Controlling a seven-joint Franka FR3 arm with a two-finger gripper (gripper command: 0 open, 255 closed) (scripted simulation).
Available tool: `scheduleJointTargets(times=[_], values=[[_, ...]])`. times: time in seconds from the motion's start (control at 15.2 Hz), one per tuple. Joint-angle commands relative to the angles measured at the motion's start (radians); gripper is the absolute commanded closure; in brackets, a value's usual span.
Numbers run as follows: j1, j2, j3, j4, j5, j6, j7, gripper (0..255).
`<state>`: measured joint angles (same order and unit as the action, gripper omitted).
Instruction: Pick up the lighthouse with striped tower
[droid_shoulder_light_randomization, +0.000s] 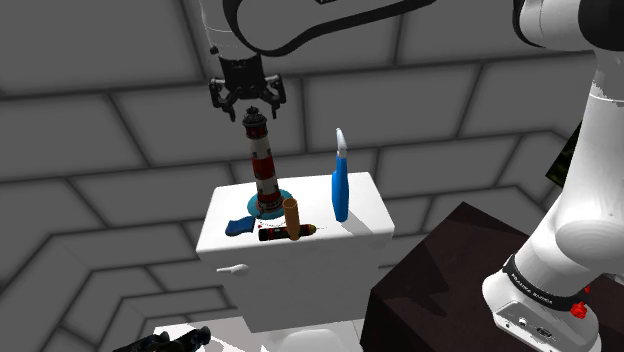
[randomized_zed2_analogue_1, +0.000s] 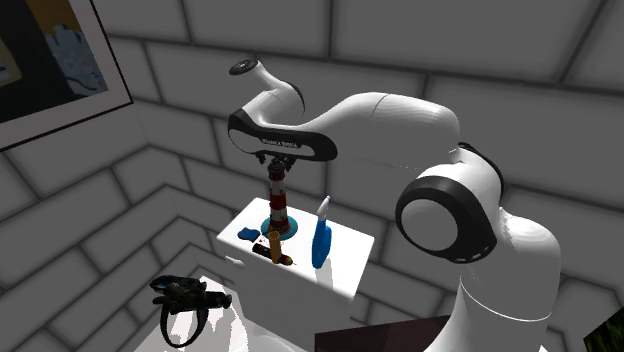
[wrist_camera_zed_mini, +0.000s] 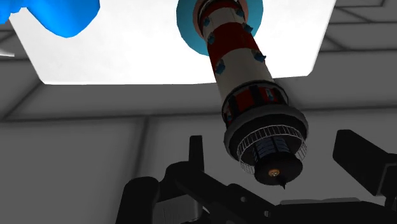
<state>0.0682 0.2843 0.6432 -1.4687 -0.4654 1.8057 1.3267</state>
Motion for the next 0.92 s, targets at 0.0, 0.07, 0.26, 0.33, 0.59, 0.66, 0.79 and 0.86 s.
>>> scheduleJointTargets(times=[0.0,0.07,0.26,0.33,0.59,0.66,0.79,0.86], values=[[-0.001,0.005,-0.002,-0.015,-0.005,0.019,0.007,0],[-0.001,0.005,-0.002,-0.015,-0.005,0.019,0.007,0],[0.000,0.006,-0.002,-0.013,-0.005,0.018,0.007,255],[0.000,0.007,-0.002,-0.013,-0.005,0.018,0.007,255],[0.000,0.007,-0.002,-0.013,-0.005,0.018,0.007,255],[0.000,0.007,-0.002,-0.013,-0.006,0.018,0.007,255],[-0.001,0.005,-0.002,-0.015,-0.005,0.019,0.007,255],[0.001,0.006,-0.001,-0.001,-0.004,0.006,0.003,255]])
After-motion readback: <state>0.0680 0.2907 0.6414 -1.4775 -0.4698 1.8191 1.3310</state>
